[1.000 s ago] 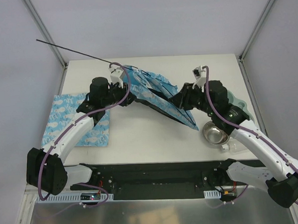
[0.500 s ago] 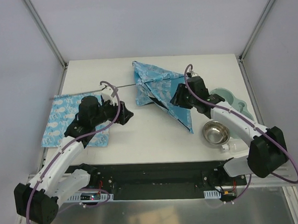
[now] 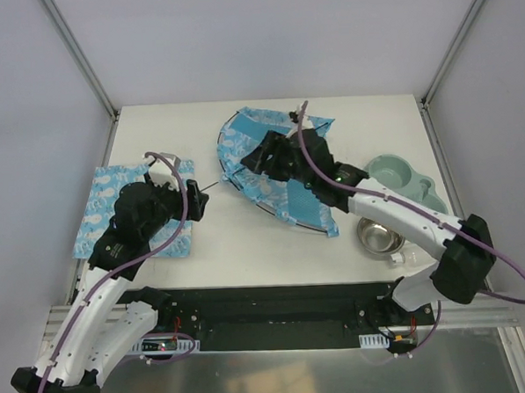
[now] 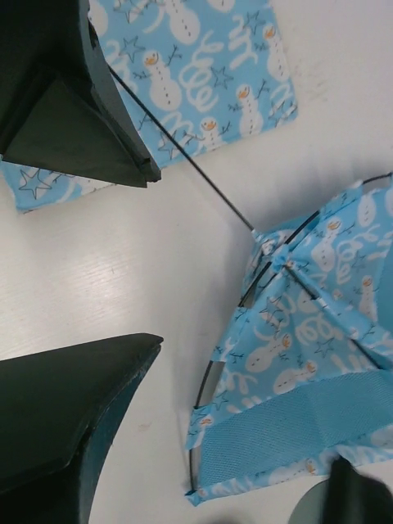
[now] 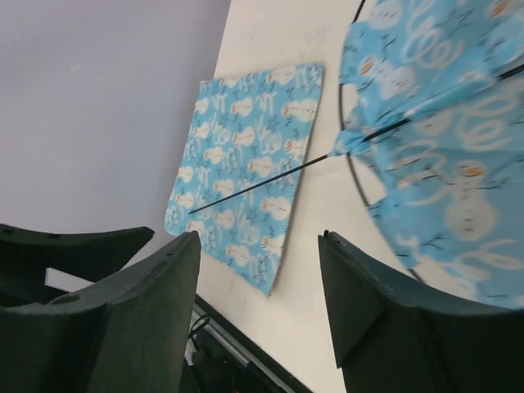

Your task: Set up the pet tent

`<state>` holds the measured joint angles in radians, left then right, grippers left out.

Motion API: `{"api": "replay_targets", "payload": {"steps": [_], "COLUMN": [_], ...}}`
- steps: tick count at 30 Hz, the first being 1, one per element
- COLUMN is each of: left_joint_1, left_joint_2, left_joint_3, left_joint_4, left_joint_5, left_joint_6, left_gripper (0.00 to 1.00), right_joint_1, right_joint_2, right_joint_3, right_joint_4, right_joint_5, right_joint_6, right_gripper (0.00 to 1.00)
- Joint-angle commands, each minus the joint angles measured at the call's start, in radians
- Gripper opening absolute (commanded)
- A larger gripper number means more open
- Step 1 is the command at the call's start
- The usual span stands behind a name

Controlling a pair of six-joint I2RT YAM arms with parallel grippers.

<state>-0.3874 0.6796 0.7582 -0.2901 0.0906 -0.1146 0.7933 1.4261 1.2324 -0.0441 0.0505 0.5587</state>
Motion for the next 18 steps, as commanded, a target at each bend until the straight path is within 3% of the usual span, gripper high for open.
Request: {"api": "replay_targets", "payload": {"steps": [1, 4, 10, 18], "left_joint_1": [-0.008, -0.008, -0.008, -0.008], "left_joint_2": [-0.051, -0.075, -0.166, -0.273], "left_joint_3": [0.151, 0.229, 0.308, 0.303], "left_joint_4": [-0.081, -0.165, -0.311, -0.405], "left_joint_5": [-0.173, -0.236, -0.295, -0.292], "left_joint_6": [-0.011, -0.034, -0.094, -0.160], "left_gripper": [0.74, 0.75, 0.76, 0.77], "right_joint_1": [0.122, 0.188, 0.290, 0.294], "right_joint_2": [0.169, 0.325, 0.572, 0.816], "right_joint_3": [0.032, 0.084, 0.237, 0.370], "right_joint_4": [0.151, 0.231, 0.317, 0.477], "right_joint_5": [0.120, 0.166, 0.354, 0.471], "right_joint_6": [0.286, 0.412, 0.443, 0.523], "right_gripper": [0.66, 0.70, 0.73, 0.73]}}
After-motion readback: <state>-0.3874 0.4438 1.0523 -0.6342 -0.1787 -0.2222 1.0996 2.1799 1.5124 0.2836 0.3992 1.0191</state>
